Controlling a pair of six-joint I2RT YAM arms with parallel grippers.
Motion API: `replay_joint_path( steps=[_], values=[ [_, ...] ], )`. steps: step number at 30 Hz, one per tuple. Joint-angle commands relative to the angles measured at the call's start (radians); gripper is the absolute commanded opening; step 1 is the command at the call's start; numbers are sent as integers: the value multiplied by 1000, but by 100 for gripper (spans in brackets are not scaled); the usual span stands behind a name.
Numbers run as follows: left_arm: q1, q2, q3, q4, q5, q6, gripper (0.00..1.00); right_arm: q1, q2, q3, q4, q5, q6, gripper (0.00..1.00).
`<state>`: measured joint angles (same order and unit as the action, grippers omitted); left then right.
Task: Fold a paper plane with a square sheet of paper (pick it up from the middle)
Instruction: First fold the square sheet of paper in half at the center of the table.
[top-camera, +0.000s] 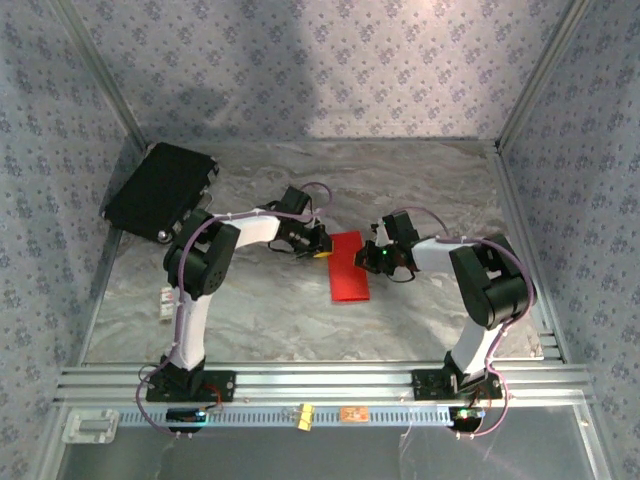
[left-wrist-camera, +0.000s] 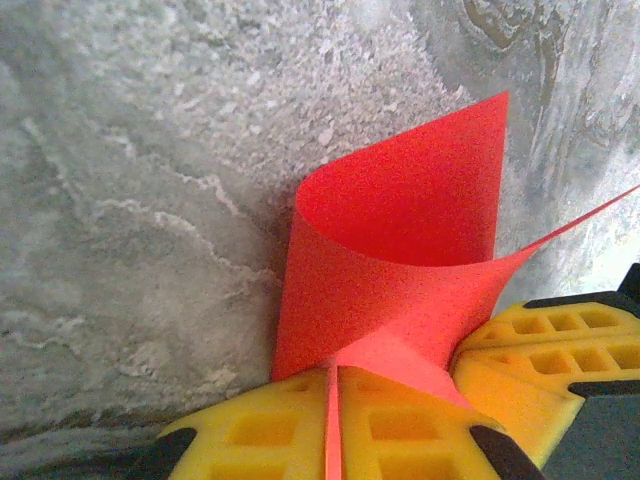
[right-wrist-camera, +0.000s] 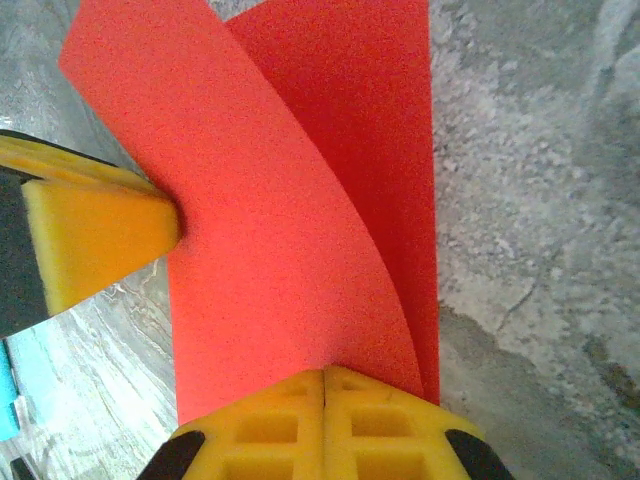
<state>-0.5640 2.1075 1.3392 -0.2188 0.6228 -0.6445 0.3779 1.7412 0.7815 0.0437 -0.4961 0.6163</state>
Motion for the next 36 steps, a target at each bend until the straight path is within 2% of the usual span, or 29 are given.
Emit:
replay_joint_path(
  steps=[1,11,17,21,30,36],
  values=[
    [0,-26,65,-61,-14,31,12,-17,31,-48,-172,119,-13,0],
    [0,65,132,-60,45,41,12,-15,37,-47,-169,119,-12,0],
    [6,108,135,-89,-45,36,12,-16,37,-49,-169,120,-11,0],
    [10,118,133,-98,-66,14,11,-15,34,-51,-169,122,-10,0],
    [8,71,210,-106,-2,23,12,-16,29,-49,-173,118,-17,0],
    [7,107,234,-114,20,27,12,-18,27,-48,-174,119,-18,0]
  ],
)
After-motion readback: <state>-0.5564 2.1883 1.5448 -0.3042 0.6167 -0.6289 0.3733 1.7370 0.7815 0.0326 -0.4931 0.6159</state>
